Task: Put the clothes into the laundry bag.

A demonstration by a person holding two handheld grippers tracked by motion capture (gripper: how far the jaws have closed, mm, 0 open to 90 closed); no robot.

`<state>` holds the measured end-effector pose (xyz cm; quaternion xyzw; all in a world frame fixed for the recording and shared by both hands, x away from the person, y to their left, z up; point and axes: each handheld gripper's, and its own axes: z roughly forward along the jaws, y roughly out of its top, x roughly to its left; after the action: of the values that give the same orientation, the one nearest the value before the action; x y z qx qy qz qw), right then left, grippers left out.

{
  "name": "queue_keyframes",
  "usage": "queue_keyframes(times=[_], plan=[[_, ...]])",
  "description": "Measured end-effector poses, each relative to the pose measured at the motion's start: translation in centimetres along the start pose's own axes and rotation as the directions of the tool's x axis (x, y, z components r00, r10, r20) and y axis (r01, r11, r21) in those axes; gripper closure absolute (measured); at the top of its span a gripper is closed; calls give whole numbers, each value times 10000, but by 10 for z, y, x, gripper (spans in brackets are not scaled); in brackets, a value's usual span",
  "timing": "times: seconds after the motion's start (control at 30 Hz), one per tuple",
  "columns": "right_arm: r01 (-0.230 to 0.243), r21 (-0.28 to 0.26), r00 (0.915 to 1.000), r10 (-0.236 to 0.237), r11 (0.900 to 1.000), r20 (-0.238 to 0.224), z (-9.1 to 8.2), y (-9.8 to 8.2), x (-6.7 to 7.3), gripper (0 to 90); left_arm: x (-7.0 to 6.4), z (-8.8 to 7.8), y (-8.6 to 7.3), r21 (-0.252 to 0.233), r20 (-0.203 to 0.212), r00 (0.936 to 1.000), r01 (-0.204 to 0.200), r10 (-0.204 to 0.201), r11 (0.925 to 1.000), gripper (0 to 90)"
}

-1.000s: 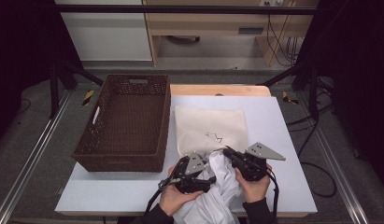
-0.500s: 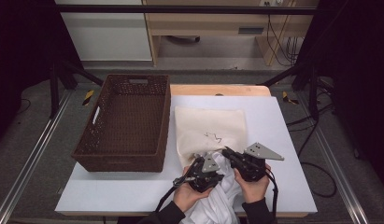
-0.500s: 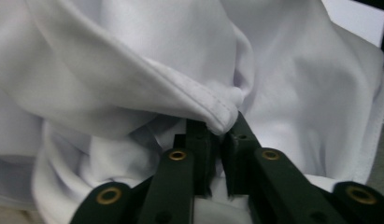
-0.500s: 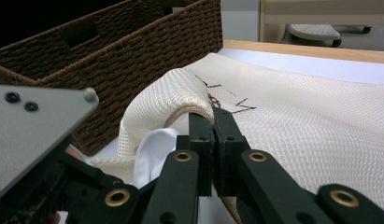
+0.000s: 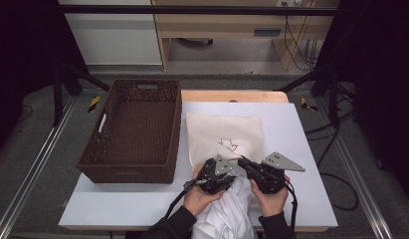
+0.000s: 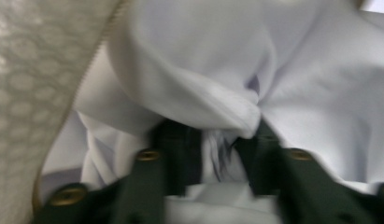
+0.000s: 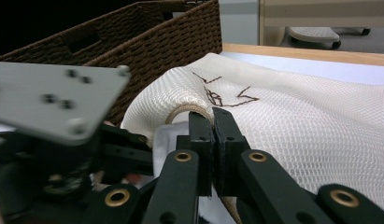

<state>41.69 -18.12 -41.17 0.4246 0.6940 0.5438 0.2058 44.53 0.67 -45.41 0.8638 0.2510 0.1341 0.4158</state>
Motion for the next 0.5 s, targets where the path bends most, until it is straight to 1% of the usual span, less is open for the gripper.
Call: queue_keyframes(times=[0.03,0.07,0.1,0.13,0.17,0.2,0.23,0.27,0.3,0.33,0.4,0.43,0.5], plan=[[-33,-12,10000,33,10000,8,0,0,0,880,0,0,0,0,0,10000,0,0,10000,467],[-1,-28,10000,1,10000,25,0,0,0,880,-4,-10,-2,-115,439,9990,128,-123,9999,406],[-15,-25,10000,15,10000,38,-1,0,0,880,-6,-16,-3,-180,560,9983,150,-140,9997,365],[-11,-1,10000,11,10000,55,-1,0,-1,880,-9,-22,-4,-240,597,9982,126,-112,9996,335],[13,0,10000,-13,10000,61,-1,0,-1,879,-12,-28,-6,-282,604,9982,8,9,9996,319],[-1,17,10000,1,10000,71,-1,0,-1,879,-15,-33,-9,-238,589,9982,-69,83,9997,306],[1,17,10000,-2,10000,80,-1,0,-1,879,-17,-38,-15,-218,494,9985,-244,254,9995,298],[-8,23,10000,8,10000,82,-1,0,-1,880,-18,-39,-18,-153,466,9986,-243,250,9996,298],[-8,23,10000,8,10000,82,-1,0,-1,880,-18,-39,-18,-153,466,9986,-243,250,9996,298],[-14,49,10000,13,10000,88,0,0,-1,879,-17,-38,-26,140,427,9989,-199,193,9997,306],[20,73,10000,-20,10000,80,1,-1,0,879,-16,-31,-33,532,391,9992,-83,63,9986,340],[17,92,10000,-17,10000,73,1,-1,0,879,-15,-26,-36,693,449,9990,16,-47,9976,366],[61,91,10000,-62,9999,63,2,-1,1,879,-15,-24,-37,764,411,9991,51,-82,9971,448]])
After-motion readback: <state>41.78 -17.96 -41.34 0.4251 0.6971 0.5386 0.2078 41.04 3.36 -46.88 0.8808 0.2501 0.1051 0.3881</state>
